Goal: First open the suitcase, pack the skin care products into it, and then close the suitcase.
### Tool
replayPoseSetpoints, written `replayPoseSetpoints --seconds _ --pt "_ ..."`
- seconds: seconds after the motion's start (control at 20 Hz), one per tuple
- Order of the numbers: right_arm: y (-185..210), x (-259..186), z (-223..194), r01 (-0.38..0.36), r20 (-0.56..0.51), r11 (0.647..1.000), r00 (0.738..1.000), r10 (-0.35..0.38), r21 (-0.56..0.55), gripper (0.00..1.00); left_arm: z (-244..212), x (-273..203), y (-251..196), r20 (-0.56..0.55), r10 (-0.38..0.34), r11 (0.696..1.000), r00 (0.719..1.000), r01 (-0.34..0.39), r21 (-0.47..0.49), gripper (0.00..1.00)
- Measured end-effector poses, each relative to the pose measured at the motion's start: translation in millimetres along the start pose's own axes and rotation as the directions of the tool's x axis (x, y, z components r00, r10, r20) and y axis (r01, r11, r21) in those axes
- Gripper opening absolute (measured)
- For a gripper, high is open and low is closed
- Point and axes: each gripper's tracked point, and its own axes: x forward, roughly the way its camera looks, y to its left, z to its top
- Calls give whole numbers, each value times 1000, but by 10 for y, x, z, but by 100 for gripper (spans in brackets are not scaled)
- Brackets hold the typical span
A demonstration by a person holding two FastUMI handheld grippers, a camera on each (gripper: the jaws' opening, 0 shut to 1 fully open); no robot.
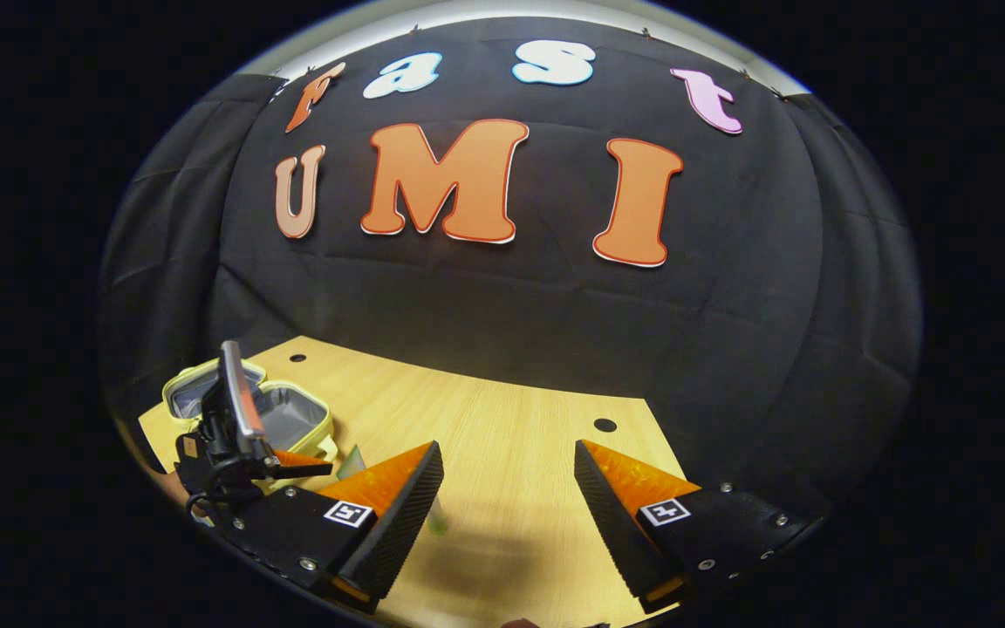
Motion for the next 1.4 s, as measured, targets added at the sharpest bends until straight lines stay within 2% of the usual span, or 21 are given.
replayPoseSetpoints --seconds 0.05,0.1,0.15,0.3,0.35,0.4,0.45,0.5,0.8,0.95,1.2,1.4 --pt "-30 7 -26 -4 -6 1000 1000 4 -8 96 -52 60 -8 -11 6 1000 1000 -6 -20 84" --pt "-50 20 -45 -12 -10 1000 1000 12 -10 96 -102 123 -32 -20 7 999 1000 -7 -38 87" --pt "-61 31 -58 -17 -10 1000 1000 17 -12 96 -139 192 -32 -27 15 999 1000 -16 -52 84" --pt "-44 68 -120 -45 -12 999 999 45 -20 96 -166 301 8 -14 35 998 999 -35 -57 49" --pt "-25 79 -134 -56 -12 998 998 56 -23 96 -184 407 21 -20 36 998 999 -37 -57 47" --pt "-15 91 -159 -66 -12 997 998 65 -30 96 -166 390 39 -26 34 998 999 -36 -58 41" --pt "8 82 -203 -78 -19 996 997 77 -38 96 -157 384 75 -30 60 996 998 -61 -62 41" --pt "36 76 -259 -93 -23 995 996 92 -40 96 -95 293 85 -25 64 995 998 -66 -69 34" --pt "275 139 -730 -178 -102 982 980 172 -55 96 335 -224 253 32 114 984 993 -108 -144 34" --pt "425 189 -908 -221 -143 973 967 211 -60 96 530 -519 452 61 157 980 986 -148 -129 34" --pt "639 416 -1116 -250 -185 966 954 235 -61 92 623 -965 912 82 245 966 966 -236 -105 34" --pt "851 609 -1325 -287 -239 956 934 266 -55 83 513 -1291 1326 55 320 944 946 -313 -104 34"
